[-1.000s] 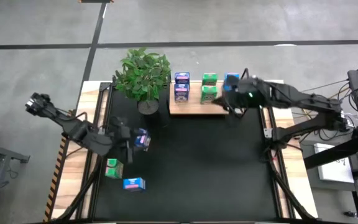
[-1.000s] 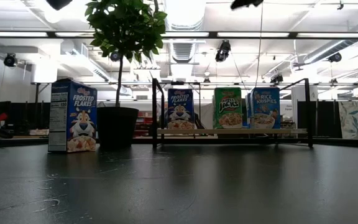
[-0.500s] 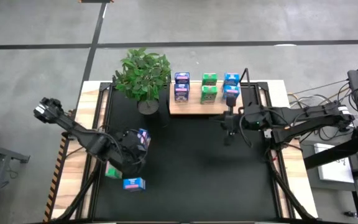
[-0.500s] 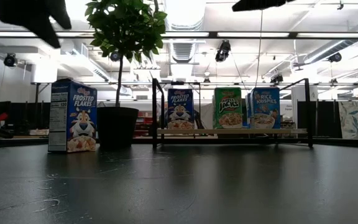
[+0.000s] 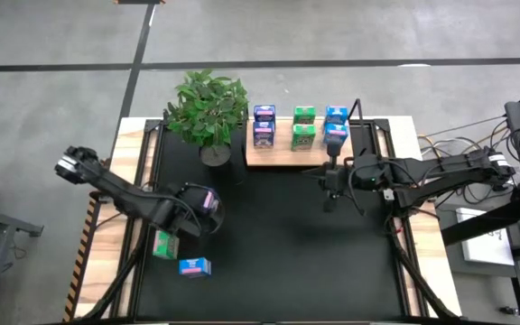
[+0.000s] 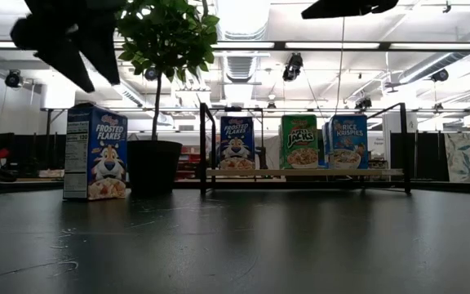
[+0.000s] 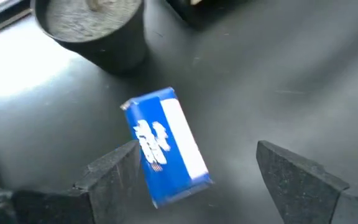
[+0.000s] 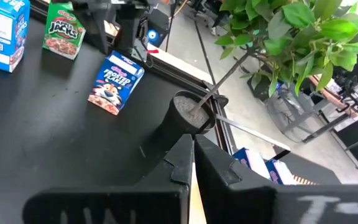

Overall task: Stack cereal on shelf
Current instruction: Put the dark blue cereal box on the shelf aligned with the other dark blue cereal boxes

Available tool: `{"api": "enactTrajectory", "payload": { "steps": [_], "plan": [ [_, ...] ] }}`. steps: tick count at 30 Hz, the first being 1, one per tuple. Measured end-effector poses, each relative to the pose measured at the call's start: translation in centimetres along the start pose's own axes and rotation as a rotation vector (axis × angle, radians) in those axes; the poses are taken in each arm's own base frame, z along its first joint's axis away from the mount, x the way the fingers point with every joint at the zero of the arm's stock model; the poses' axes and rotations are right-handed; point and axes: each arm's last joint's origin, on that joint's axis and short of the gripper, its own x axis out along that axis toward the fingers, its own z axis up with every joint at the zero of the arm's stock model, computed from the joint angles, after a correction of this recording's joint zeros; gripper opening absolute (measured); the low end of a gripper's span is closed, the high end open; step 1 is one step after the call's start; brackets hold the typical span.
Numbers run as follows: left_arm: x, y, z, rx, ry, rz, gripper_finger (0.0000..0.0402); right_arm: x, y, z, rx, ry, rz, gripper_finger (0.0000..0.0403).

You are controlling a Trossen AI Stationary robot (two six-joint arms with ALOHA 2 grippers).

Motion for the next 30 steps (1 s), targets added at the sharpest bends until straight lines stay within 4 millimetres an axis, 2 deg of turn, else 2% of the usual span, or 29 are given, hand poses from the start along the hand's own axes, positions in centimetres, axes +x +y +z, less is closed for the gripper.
{"api": "enactTrajectory", "payload": {
  "steps": [9,19,30],
  "plan": [
    [2.3,1.3,-0.9,0.024,0.004,0.101,0.0292,0.5,0.3,-0.2,-0.007,0.019,0.013,0.0009],
    [3.9,1.3,-2.2,-0.003,-0.005,0.065,0.0287,1.1,0.6,-0.4,-0.012,0.037,0.022,0.0009],
    [4.2,1.3,-2.4,-0.012,0.009,0.050,0.0221,1.1,0.6,-0.4,-0.013,0.040,0.023,0.0009]
  ]
}}
